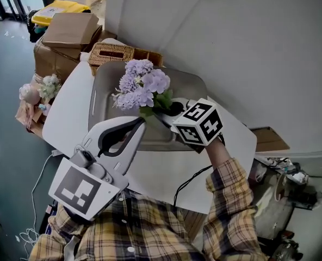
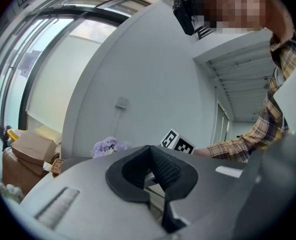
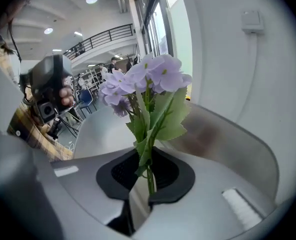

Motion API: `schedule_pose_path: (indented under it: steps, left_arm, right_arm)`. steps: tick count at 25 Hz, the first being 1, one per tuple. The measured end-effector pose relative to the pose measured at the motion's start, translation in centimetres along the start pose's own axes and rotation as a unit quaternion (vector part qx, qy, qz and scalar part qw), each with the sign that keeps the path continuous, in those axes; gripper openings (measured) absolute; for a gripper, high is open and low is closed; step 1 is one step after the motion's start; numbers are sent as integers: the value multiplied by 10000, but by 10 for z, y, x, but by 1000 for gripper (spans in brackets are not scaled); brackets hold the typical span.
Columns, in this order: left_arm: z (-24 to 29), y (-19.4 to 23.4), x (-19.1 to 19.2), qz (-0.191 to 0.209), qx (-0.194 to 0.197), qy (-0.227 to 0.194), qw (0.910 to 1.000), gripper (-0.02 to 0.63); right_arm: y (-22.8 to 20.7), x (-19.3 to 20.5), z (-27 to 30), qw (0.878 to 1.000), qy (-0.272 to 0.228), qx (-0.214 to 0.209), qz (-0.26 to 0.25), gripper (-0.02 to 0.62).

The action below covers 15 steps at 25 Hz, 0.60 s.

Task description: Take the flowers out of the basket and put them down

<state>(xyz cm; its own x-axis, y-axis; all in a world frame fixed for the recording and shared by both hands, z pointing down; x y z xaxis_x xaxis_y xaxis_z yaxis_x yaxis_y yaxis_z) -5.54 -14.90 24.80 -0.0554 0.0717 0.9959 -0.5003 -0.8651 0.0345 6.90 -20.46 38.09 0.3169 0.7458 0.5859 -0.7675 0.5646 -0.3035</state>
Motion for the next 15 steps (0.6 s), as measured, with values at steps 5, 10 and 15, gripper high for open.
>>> schedule_pose_path:
  steps: [5, 10, 15]
  left_arm:
    - [0, -7, 11, 88, 211, -71, 9997, 12]
    - [16, -21, 5, 164, 402, -64, 9990, 12]
    - [39, -44, -12, 203, 558, -11, 9982, 12]
  right_arm:
    - [21, -20, -29, 9976, -684, 70, -107, 46]
    - [30, -32, -73, 9914, -1295, 173, -119, 46]
    - [31, -36, -135, 9829, -1829, 197, -58, 46]
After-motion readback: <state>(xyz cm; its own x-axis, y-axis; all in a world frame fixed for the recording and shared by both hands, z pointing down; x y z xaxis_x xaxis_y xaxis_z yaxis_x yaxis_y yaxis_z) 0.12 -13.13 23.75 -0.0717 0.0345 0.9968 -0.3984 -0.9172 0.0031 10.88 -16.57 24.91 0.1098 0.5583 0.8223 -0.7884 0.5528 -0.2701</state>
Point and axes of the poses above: the fingertips, and each gripper's own axes: z forward along the fingers, y to its left, x out of its underside, the point moved 4 cm from there along -z, backward along the fingers, and after that the axes turned 13 degrees about z, right-handed, at the moved point
